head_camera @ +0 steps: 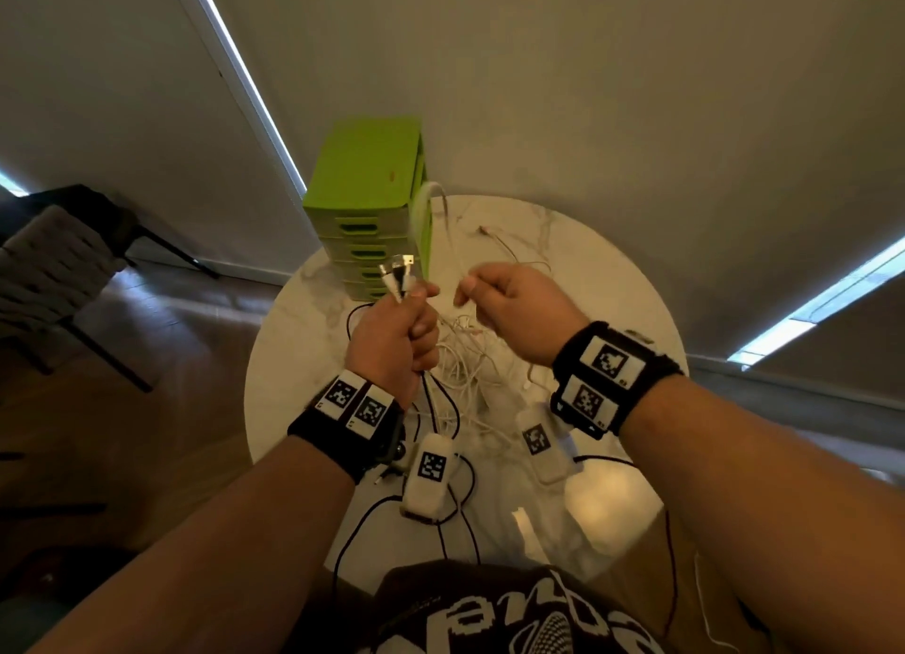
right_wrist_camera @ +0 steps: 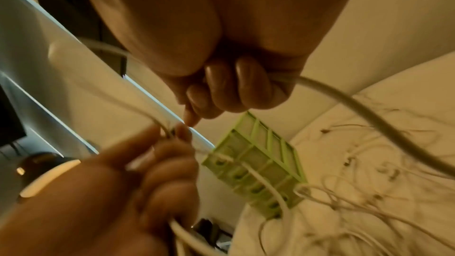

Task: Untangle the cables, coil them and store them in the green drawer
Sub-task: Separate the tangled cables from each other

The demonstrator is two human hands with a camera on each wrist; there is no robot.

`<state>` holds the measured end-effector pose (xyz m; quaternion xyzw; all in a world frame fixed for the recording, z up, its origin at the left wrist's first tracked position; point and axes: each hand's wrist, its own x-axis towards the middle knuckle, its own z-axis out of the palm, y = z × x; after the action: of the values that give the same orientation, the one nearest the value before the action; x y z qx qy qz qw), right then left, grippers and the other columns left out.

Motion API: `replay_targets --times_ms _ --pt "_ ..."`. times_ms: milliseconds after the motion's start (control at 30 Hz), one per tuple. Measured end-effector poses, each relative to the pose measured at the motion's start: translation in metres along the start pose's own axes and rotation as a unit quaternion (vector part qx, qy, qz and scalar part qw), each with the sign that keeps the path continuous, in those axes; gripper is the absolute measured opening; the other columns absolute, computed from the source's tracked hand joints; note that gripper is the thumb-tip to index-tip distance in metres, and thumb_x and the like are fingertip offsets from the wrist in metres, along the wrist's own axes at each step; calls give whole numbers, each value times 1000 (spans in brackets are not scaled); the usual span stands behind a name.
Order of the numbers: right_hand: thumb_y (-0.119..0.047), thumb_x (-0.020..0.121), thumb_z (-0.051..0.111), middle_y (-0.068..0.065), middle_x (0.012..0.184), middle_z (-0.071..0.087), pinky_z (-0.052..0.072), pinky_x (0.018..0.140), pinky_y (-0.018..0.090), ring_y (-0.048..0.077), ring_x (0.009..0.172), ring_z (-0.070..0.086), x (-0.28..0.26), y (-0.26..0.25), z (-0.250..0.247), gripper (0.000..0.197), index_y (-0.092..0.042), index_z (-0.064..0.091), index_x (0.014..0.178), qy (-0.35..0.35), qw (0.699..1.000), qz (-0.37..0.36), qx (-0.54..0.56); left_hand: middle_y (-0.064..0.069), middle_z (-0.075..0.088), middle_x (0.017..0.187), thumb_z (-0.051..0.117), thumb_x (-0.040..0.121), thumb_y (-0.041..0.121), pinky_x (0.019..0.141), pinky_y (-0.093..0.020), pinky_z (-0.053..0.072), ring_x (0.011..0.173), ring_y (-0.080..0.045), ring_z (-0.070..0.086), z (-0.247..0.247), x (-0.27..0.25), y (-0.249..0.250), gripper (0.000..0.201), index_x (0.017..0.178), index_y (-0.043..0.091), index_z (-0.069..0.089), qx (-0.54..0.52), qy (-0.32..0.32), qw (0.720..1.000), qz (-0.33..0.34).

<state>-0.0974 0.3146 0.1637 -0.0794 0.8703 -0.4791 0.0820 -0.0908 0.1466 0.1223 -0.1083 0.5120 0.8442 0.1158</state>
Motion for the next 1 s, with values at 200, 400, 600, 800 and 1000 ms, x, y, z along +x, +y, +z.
replay_targets --times_ms 200,400,600,800,1000 --pt "-44 105 46 0 69 63 42 59 28 9 58 54 -16 21 14 38 -25 71 84 -66 995 35 -70 2 50 55 61 94 28 44 -22 29 41 -12 35 3 2 -16 14 96 14 63 248 2 967 65" --pt "-32 107 44 -4 72 59 50 73 41 13 67 55 -24 38 7 27 -27 70 103 -96 995 4 -23 -1 52 55 60 95 36 46 -24 30 43 -14 36 6 1 -16 30 68 24 64 289 -4 955 68" --pt "-26 104 47 -4 116 72 52 92 37 19 104 65 -33 69 -17 28 -30 69 120 156 978 20 -134 9 43 51 58 103 20 41 -20 27 41 -7 32 24 3 -16 20 85 16 50 185 55 980 50" --pt "-25 101 47 3 116 70 53 86 45 32 103 65 -57 134 -46 27 -31 68 117 247 930 128 -238 8 36 52 55 104 20 40 -19 19 41 -7 25 30 6 -24 14 91 16 52 99 46 994 26" --pt "-19 98 52 10 121 69 52 97 40 30 112 64 -108 208 -27 28 -14 71 118 -64 887 372 -264 6 35 55 54 105 22 42 -20 21 44 -8 25 35 5 -37 14 106 16 66 114 55 992 9"
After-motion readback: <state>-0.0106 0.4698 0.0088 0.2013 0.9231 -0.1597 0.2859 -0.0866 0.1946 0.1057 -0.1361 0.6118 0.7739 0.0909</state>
